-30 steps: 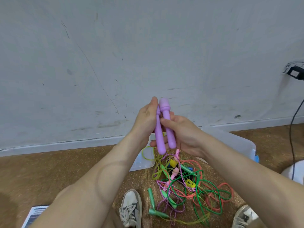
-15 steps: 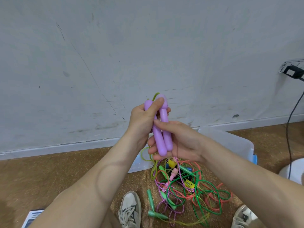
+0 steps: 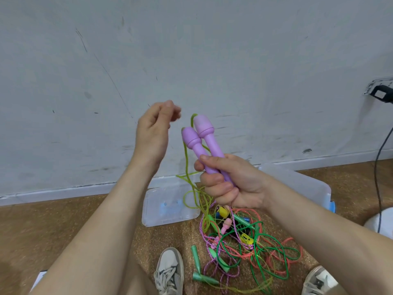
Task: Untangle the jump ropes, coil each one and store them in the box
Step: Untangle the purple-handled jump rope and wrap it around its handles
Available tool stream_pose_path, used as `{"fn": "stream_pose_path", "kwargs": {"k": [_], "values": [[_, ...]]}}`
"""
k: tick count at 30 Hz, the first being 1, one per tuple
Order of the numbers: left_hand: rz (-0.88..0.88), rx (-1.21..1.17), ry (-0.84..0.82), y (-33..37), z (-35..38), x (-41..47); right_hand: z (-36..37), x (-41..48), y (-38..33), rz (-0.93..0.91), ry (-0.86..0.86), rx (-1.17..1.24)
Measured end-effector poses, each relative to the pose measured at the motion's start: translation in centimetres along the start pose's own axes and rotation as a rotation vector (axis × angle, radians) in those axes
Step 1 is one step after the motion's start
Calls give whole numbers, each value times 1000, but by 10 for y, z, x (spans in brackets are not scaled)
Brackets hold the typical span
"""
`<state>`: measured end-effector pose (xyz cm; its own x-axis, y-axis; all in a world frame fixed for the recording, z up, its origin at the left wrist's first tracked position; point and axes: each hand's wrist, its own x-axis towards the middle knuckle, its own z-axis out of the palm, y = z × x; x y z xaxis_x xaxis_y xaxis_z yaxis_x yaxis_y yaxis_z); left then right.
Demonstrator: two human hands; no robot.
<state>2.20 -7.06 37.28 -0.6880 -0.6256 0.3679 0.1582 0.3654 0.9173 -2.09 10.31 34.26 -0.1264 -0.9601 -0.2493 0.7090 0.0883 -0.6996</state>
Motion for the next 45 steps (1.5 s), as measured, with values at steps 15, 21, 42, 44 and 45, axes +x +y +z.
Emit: {"fn": "stream_pose_path", "kwargs": {"k": [15,21,42,44,45], "values": [[-300,-211,-319,-3,47,-28,10,-3,-13,-164,190,-21],[204,951,-576,-22,58,-37,-14,0,-24,-286,769,-367],[377,849,-859,0,22,-35,-37,-19,-5,50,640,-2225],[249,721,-925,3,19,-35,-29,-30,-10,46,527,-2294],[180,672,-950,4,18,-35,-25,-34,-11,44,472,-2309]]}}
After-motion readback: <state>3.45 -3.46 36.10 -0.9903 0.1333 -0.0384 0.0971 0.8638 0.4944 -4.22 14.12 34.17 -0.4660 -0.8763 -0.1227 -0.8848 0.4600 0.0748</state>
